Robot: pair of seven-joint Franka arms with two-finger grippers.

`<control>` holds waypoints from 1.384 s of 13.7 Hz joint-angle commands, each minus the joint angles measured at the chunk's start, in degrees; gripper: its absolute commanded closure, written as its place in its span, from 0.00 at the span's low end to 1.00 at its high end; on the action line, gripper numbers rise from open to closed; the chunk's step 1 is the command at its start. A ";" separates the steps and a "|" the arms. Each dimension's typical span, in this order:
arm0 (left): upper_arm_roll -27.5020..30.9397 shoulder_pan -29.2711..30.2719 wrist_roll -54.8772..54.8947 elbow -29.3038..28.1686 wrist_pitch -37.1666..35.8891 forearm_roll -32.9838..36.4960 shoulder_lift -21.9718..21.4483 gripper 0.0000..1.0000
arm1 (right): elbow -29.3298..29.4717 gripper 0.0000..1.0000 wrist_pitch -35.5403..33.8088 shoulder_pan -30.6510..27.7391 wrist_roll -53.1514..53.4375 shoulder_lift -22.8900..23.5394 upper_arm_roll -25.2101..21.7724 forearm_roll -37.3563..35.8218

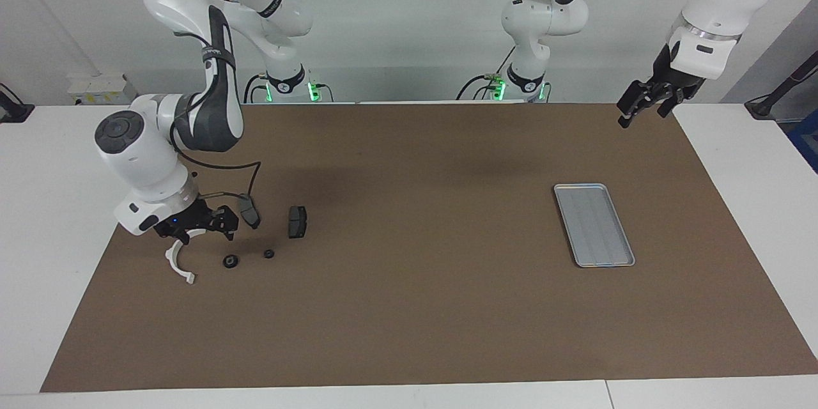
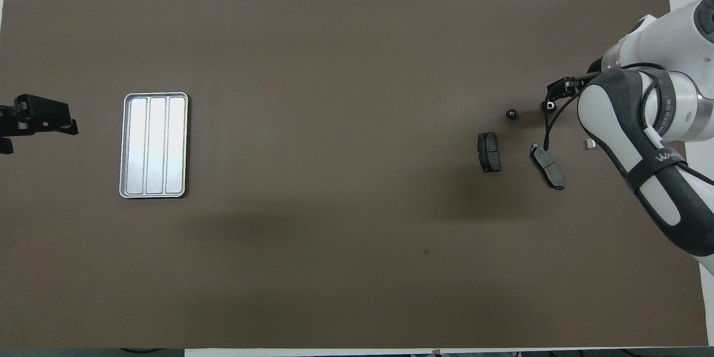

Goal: Pick bearing gear from pile to tray
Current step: 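Reach the right gripper down and grasp a small black bearing gear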

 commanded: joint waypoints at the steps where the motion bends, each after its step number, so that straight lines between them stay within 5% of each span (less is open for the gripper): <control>1: -0.10 0.30 0.29 -1.31 0.11 -0.43 -1.43 0.00 | -0.53 0.04 2.24 -0.13 -0.89 1.21 0.18 -0.50; 17: -0.10 0.30 0.29 -1.31 0.20 -0.43 -1.43 0.00 | -4.31 0.05 8.14 0.66 -0.54 4.20 0.18 -0.76; 18: -0.10 0.30 0.29 -1.31 0.11 -0.43 -1.43 0.00 | -4.40 0.07 8.14 0.66 -0.54 4.20 0.18 -0.76; 19: -0.10 0.30 0.29 -1.31 0.11 -0.43 -1.43 0.00 | -4.40 0.22 8.14 0.66 -0.54 4.20 0.09 -0.76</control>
